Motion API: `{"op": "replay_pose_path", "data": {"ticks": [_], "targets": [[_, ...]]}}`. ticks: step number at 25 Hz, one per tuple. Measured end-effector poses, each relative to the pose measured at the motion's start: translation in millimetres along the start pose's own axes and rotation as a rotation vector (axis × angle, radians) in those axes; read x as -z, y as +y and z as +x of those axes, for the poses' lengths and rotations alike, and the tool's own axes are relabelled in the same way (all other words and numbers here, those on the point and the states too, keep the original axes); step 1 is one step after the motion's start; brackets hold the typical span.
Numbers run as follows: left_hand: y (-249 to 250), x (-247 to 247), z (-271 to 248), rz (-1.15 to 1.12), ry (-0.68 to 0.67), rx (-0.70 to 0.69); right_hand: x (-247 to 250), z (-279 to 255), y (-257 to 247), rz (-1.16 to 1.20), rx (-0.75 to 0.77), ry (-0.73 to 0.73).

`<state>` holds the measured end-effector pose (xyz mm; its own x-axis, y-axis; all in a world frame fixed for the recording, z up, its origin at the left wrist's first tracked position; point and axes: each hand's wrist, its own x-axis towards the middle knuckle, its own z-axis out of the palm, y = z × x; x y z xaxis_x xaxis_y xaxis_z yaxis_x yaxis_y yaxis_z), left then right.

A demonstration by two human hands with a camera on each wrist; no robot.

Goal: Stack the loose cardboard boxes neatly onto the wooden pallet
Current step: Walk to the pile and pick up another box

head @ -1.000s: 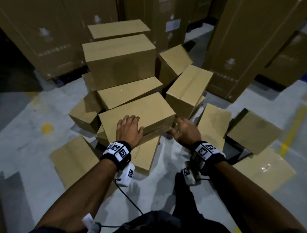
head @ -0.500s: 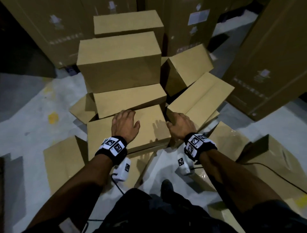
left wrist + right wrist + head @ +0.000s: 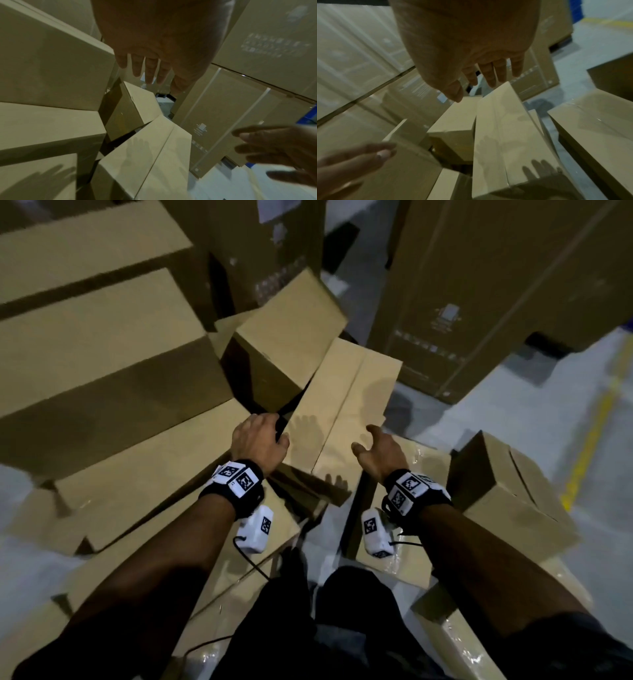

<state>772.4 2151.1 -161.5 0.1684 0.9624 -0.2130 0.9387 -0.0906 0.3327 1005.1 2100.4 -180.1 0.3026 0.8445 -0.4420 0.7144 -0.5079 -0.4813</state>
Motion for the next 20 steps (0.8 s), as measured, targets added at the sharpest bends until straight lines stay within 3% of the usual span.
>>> {"op": "replay_pose_path", "data": {"ticks": [7, 12, 16, 20], "targets": [[22.3, -47.9, 118.6, -0.188, -0.239, 0.189, -11.1, 94.2, 46.5, 0.486, -0.311, -0.016], [11.9, -117.5, 196.0, -0.258, -0.338, 0.289, -44.6, 185.6, 76.8, 0.763, -0.381, -0.027], [-0.4, -168.2, 231.9, -0.222, -0.401, 0.244, -83.0, 248.5, 97.6, 0.863, -0.383, -0.008], [-3.7, -199.2, 249.7, -0.265, -0.386, 0.221, -102.4, 273.1, 95.0, 0.911, -0.348, 0.060]]}}
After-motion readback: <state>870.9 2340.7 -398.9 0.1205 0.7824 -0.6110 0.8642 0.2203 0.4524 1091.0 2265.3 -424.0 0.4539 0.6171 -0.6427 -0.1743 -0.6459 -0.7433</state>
